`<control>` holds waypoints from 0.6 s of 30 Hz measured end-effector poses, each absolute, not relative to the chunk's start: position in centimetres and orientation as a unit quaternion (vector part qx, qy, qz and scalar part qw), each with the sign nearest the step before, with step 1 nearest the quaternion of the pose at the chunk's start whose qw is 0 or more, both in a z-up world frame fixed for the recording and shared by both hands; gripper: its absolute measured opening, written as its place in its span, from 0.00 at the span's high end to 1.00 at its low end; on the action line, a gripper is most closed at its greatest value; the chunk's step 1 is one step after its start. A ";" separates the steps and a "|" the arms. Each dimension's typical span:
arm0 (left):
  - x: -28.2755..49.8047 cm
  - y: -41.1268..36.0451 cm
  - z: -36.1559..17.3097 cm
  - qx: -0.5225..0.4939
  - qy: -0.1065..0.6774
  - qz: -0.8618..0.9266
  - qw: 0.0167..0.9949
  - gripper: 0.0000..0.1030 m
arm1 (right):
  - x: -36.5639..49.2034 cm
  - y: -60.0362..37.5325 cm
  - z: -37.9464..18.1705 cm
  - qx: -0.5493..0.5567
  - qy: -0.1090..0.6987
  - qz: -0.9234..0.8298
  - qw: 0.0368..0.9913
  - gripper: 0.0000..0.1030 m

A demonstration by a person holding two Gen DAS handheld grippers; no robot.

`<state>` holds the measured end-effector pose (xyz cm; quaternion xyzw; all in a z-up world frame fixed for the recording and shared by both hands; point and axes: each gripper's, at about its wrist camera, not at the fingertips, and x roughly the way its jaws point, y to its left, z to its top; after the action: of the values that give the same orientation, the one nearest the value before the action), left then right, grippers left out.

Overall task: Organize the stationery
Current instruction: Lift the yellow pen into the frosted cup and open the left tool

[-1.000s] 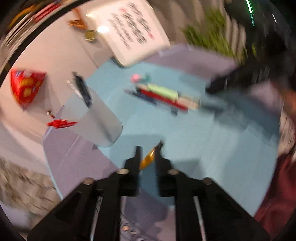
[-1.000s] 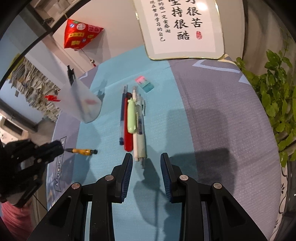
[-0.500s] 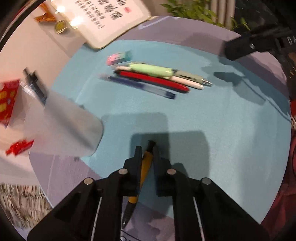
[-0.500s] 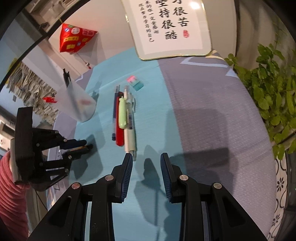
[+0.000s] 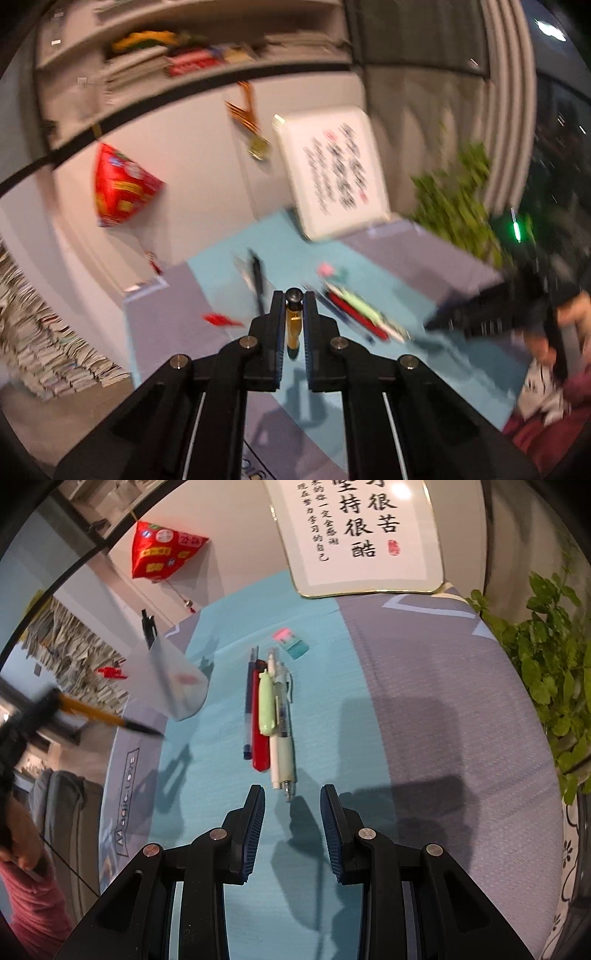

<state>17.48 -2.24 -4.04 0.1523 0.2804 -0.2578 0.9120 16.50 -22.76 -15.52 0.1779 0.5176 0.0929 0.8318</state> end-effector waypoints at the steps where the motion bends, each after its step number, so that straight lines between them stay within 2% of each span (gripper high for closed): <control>1: 17.8 -2.2 -3.3 0.143 0.274 -0.250 0.918 0.93 | 16.6 -22.6 -15.5 0.176 0.519 0.093 0.831 0.70; 6: 20.3 -2.4 0.3 0.137 0.238 -0.209 0.939 0.93 | 16.6 -22.4 -15.6 0.175 0.522 0.094 0.830 0.70; 9: 21.9 -2.6 0.6 0.138 0.240 -0.192 0.941 0.93 | 16.4 -22.6 -15.4 0.175 0.519 0.093 0.831 0.70; 18: 25.6 -1.3 -4.8 0.111 0.317 -0.161 0.928 0.93 | 17.0 -23.1 -15.8 0.167 0.527 0.082 0.829 0.70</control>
<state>25.60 -1.25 -4.85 0.1113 0.3175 -0.1612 0.9278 17.00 -23.09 -15.78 0.1666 0.5267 0.0824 0.8295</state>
